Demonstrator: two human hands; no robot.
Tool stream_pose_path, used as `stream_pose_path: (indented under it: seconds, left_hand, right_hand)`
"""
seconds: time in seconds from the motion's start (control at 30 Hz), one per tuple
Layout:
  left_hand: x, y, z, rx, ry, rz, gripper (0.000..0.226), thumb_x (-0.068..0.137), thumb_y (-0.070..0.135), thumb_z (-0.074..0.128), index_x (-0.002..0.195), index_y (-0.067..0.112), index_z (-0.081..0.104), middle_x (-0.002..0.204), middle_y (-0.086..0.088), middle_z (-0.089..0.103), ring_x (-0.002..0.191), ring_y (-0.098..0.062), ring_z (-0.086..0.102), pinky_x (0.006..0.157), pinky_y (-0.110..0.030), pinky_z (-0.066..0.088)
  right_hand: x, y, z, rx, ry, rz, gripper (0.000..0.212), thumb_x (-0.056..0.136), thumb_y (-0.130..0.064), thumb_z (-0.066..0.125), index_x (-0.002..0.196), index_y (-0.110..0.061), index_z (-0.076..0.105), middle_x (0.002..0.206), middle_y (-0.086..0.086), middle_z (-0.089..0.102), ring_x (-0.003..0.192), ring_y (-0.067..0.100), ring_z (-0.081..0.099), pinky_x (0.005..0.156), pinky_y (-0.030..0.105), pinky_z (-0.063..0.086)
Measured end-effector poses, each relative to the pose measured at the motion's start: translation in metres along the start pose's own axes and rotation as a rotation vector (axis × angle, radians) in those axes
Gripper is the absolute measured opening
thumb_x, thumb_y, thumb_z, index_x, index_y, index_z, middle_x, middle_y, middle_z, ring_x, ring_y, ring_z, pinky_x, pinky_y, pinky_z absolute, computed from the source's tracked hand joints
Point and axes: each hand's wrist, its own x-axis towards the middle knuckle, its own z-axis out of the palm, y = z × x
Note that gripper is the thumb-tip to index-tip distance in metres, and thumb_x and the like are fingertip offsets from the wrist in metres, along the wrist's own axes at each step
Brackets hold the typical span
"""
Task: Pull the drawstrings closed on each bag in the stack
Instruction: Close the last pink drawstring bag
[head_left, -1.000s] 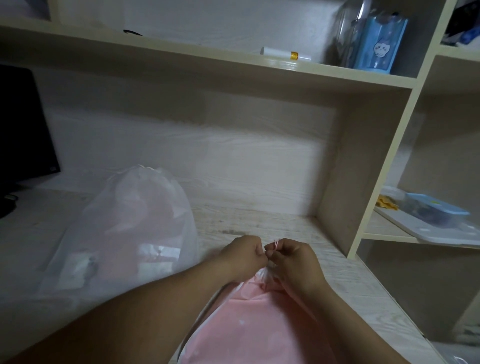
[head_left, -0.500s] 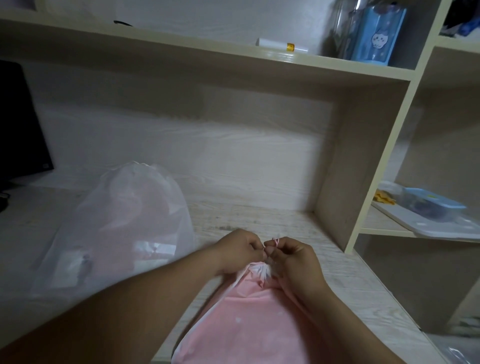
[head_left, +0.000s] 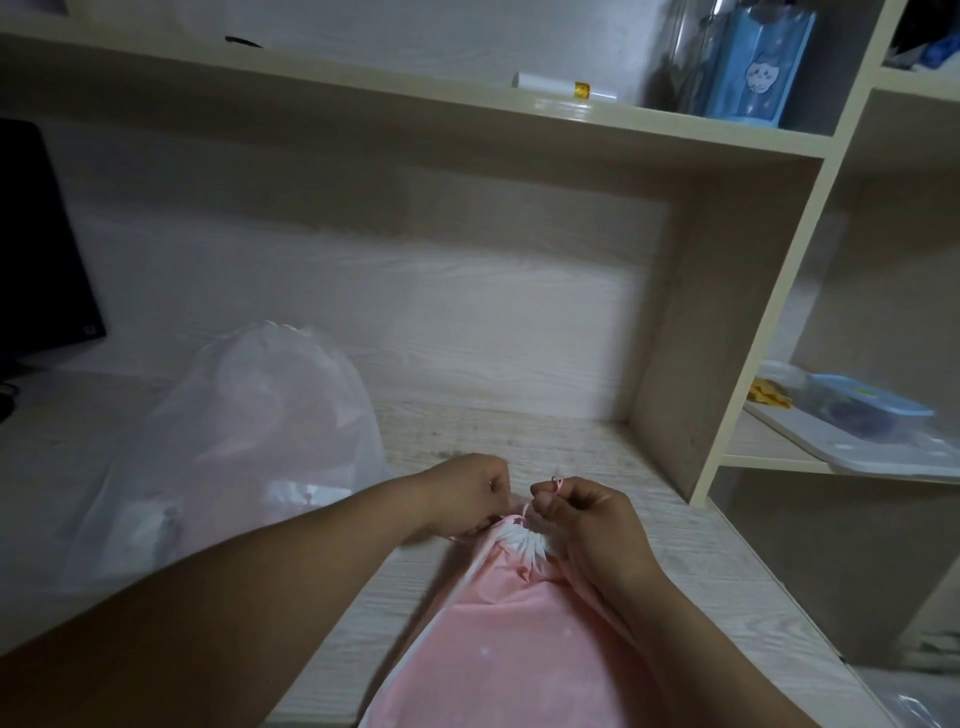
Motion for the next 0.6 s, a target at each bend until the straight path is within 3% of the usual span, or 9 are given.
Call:
stream_pose_path:
  seconds: [0.1,0.17,0.23,0.27,0.33,0.4,0.5,0.6]
  left_hand:
    - [0.001,-0.007,0.0,0.414,0.117,0.157,0.024,0.105,0.034,0.051,0.088,0.016,0.052,0.093,-0.007,0.066,0.084,-0.026,0.059,0.069,-0.036,0.043]
    - [-0.005,-0.01,-0.004,0.624,0.131,0.188,0.023,0.106,0.039,0.042,0.09,0.024,0.049,0.105,-0.008,0.066,0.099,-0.032,0.061,0.074,-0.037,0.043]
    - [-0.011,-0.01,-0.009,0.801,0.122,0.141,0.023,0.106,0.041,0.037,0.101,0.024,0.053,0.116,-0.009,0.067,0.108,-0.034,0.062,0.075,-0.036,0.038]
    - [-0.012,-0.009,-0.01,0.876,0.12,0.113,0.025,0.107,0.04,0.036,0.107,0.023,0.055,0.12,-0.009,0.068,0.11,-0.034,0.063,0.075,-0.036,0.037]
    - [-0.013,-0.01,-0.012,0.982,0.15,0.08,0.031,0.108,0.041,0.033,0.112,0.021,0.056,0.122,-0.01,0.069,0.111,-0.034,0.065,0.078,-0.038,0.041]
    - [-0.01,-0.013,-0.009,1.025,0.189,0.053,0.034,0.109,0.043,0.032,0.114,0.021,0.058,0.122,-0.01,0.07,0.112,-0.034,0.066,0.081,-0.039,0.045]
    - [0.0,-0.017,-0.006,0.886,0.136,-0.023,0.04,0.11,0.042,0.032,0.116,0.018,0.063,0.127,-0.013,0.067,0.115,-0.035,0.063,0.088,-0.04,0.047]
    - [0.006,-0.019,-0.008,0.734,0.047,-0.054,0.043,0.11,0.037,0.034,0.121,0.01,0.066,0.13,-0.016,0.065,0.118,-0.034,0.06,0.097,-0.038,0.048]
  right_hand:
    - [-0.002,-0.007,0.0,-0.011,-0.018,0.024,0.029,0.1,-0.018,0.069,0.082,0.004,0.069,0.076,0.015,0.07,0.079,0.024,0.074,0.073,0.058,0.061]
    - [-0.005,-0.016,-0.001,-0.079,-0.011,-0.025,0.031,0.103,-0.025,0.063,0.086,0.0,0.073,0.081,0.013,0.073,0.087,0.021,0.077,0.075,0.047,0.061]
    - [-0.007,-0.019,-0.006,-0.141,-0.008,-0.073,0.036,0.106,-0.025,0.057,0.083,0.0,0.068,0.074,0.008,0.067,0.075,0.018,0.068,0.067,0.029,0.052]
    - [-0.007,-0.018,-0.008,-0.144,-0.022,-0.068,0.038,0.106,-0.026,0.057,0.081,0.002,0.064,0.071,0.008,0.063,0.071,0.019,0.062,0.065,0.027,0.049]
    - [-0.01,-0.014,-0.01,-0.163,-0.059,-0.039,0.044,0.101,-0.037,0.06,0.08,0.001,0.06,0.075,0.011,0.061,0.075,0.023,0.058,0.071,0.036,0.048]
    - [-0.012,-0.009,-0.009,-0.152,-0.076,0.009,0.037,0.095,-0.042,0.063,0.082,-0.006,0.065,0.085,0.014,0.066,0.082,0.027,0.062,0.082,0.049,0.052]
    - [-0.014,-0.002,-0.009,-0.127,-0.064,0.006,0.025,0.103,-0.03,0.061,0.087,-0.011,0.067,0.089,0.013,0.069,0.084,0.023,0.068,0.084,0.041,0.058]
    - [-0.017,-0.003,-0.01,-0.144,-0.06,0.012,0.029,0.086,-0.051,0.067,0.08,-0.023,0.071,0.094,0.016,0.07,0.091,0.031,0.067,0.094,0.054,0.055]
